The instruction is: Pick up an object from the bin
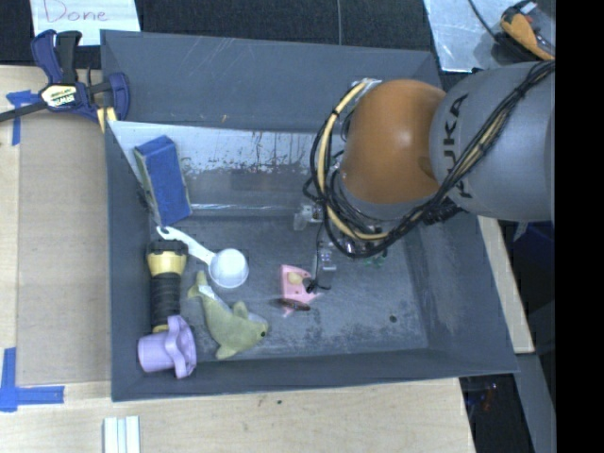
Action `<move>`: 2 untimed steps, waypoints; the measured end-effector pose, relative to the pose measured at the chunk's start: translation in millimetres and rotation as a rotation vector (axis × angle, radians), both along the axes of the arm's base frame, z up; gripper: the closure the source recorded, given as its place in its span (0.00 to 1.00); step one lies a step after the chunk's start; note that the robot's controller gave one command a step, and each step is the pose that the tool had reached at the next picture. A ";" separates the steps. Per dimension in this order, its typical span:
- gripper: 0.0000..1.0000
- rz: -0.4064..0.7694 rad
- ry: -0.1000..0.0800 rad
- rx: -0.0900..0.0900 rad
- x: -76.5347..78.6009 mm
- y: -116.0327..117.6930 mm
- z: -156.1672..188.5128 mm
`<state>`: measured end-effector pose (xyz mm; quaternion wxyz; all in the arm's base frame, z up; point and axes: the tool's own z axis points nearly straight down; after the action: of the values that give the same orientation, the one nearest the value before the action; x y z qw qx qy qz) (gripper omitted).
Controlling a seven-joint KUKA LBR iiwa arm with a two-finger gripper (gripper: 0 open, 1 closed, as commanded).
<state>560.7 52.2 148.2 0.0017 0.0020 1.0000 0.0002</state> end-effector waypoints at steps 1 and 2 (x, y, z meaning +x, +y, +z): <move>0.00 0.000 0.000 0.000 0.0 0.0 0.0; 0.00 0.119 -0.003 -0.001 -42.0 6.9 -38.9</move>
Offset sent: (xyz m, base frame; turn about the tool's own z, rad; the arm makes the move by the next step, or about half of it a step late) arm -0.0486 0.0091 -0.0446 -0.1363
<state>518.8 59.1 109.3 0.0029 -0.0572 0.9984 0.0001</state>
